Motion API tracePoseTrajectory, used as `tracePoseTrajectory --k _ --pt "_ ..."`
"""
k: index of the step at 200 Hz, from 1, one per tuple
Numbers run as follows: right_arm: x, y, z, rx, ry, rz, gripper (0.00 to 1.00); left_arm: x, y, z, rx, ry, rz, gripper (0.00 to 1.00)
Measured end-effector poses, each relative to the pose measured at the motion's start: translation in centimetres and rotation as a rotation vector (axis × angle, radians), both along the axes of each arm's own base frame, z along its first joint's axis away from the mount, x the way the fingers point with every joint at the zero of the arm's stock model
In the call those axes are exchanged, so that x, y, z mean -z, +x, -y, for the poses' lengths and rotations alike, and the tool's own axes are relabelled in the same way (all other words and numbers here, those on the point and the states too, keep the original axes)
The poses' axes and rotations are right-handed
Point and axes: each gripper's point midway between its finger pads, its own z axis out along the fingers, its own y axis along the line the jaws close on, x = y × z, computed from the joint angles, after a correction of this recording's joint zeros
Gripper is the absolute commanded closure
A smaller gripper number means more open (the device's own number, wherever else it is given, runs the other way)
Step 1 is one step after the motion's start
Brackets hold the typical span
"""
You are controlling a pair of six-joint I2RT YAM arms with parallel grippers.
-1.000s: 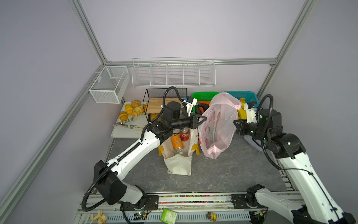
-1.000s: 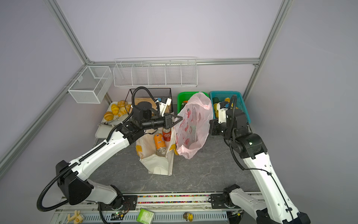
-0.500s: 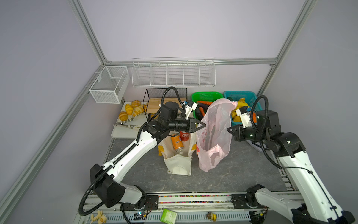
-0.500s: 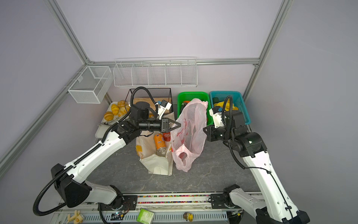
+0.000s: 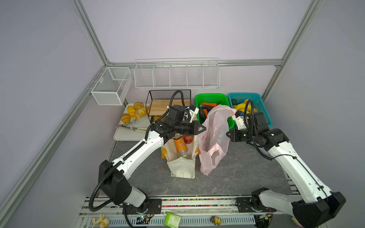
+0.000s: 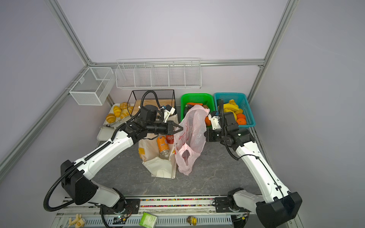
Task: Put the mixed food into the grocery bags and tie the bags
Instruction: 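Grasp the pink bag's other rim with the left gripper and hold it open, then hold the pink bag rim with the left gripper while the right releases it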
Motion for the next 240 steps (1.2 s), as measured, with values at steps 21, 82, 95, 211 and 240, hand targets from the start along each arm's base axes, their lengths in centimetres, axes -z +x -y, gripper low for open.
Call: tracePoseTrajectory --k 21,82,95,211,240 --pt "-0.1 0.6 -0.2 0.001 0.012 0.028 0.91 0.0 0.5 -0.3 -0.022 0.000 0.004 1.00" --pt "-0.3 2.6 -3.1 -0.054 0.131 0.036 0.92 0.0 3.7 -4.0 -0.189 0.003 0.005 1.00" --pt "0.4 2.7 -3.8 -0.074 0.144 0.011 0.92 -0.3 3.6 -4.3 -0.202 0.009 0.021 1.00" --pt "-1.5 0.5 3.6 0.128 -0.167 0.155 0.42 -1.5 2.5 -3.4 -0.162 -0.033 0.049 1.00" --pt "-2.1 -0.7 4.2 0.133 -0.165 0.193 0.29 -1.7 2.5 -2.6 -0.160 -0.068 0.045 1.00"
